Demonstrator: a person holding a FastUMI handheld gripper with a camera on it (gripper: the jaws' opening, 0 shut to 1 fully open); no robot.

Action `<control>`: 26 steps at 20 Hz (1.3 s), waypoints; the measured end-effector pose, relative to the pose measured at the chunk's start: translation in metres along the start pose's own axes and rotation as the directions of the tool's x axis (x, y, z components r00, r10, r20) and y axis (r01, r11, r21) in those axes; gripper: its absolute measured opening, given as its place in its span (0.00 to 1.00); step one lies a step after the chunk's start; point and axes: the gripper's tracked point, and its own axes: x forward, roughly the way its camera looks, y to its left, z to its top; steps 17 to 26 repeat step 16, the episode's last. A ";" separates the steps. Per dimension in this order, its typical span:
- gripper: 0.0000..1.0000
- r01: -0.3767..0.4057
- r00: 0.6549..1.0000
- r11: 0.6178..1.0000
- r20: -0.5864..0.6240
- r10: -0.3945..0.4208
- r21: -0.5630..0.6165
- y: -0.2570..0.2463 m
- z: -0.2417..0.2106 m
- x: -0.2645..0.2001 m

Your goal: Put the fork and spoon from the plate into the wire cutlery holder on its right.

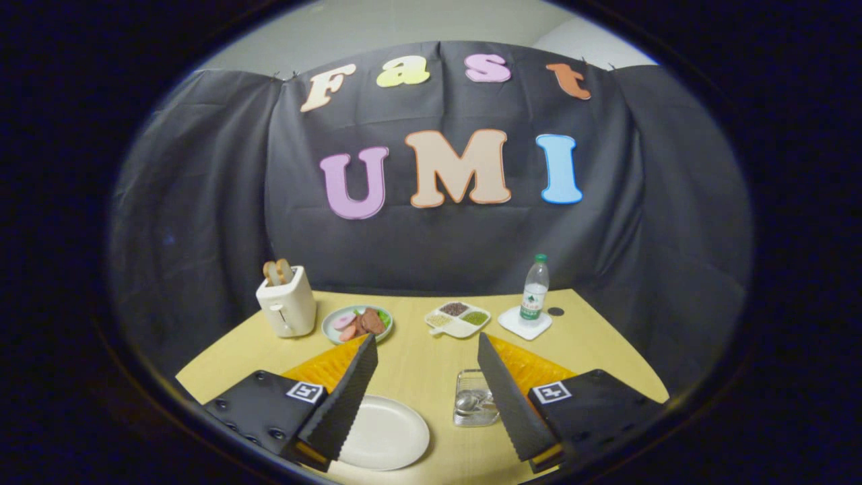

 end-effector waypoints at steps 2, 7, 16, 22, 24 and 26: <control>0.96 0.006 0.998 1.000 0.067 -0.007 0.007 0.001 0.015 -0.005; 0.96 0.058 0.986 0.998 0.158 -0.052 -0.028 -0.004 0.043 -0.014; 0.95 0.039 0.978 0.997 0.205 -0.024 -0.070 0.006 0.071 -0.032; 0.95 0.039 0.978 0.997 0.205 -0.024 -0.070 0.006 0.071 -0.032; 0.95 0.039 0.978 0.997 0.205 -0.024 -0.070 0.006 0.071 -0.032; 0.95 0.039 0.978 0.997 0.205 -0.024 -0.070 0.006 0.071 -0.032</control>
